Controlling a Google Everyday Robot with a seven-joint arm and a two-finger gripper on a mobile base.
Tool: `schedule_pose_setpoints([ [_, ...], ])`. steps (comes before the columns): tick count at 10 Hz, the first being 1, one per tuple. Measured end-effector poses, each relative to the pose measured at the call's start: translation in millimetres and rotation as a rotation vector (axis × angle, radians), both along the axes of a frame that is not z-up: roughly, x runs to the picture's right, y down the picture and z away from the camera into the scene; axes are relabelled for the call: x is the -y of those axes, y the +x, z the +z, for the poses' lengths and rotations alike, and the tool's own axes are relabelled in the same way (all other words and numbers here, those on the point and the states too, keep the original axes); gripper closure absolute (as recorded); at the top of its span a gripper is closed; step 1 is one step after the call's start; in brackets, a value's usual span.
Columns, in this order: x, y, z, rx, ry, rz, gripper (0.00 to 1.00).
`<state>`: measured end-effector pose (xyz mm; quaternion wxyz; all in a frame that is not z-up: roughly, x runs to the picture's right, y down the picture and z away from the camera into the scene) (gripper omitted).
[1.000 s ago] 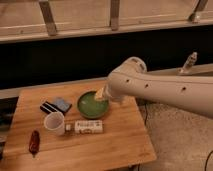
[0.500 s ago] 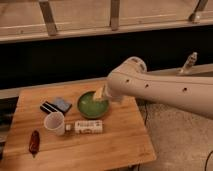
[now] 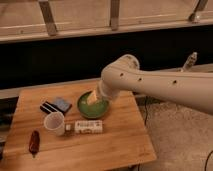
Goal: Place the bottle in the ceramic bowl
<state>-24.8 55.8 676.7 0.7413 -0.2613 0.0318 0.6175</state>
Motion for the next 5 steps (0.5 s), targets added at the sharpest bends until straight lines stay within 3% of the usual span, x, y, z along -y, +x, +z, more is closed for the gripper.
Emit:
schedule_pose_setpoints([
  [2, -2.2, -12.9, 13.6, 0.031, -0.033, -0.046, 0.30],
  [3, -7.3, -22.3, 22.9, 0.066, -0.061, -0.096, 0.30],
  [5, -20.6, -40.9, 20.9, 0.152, -0.095, -0.209, 0.30],
])
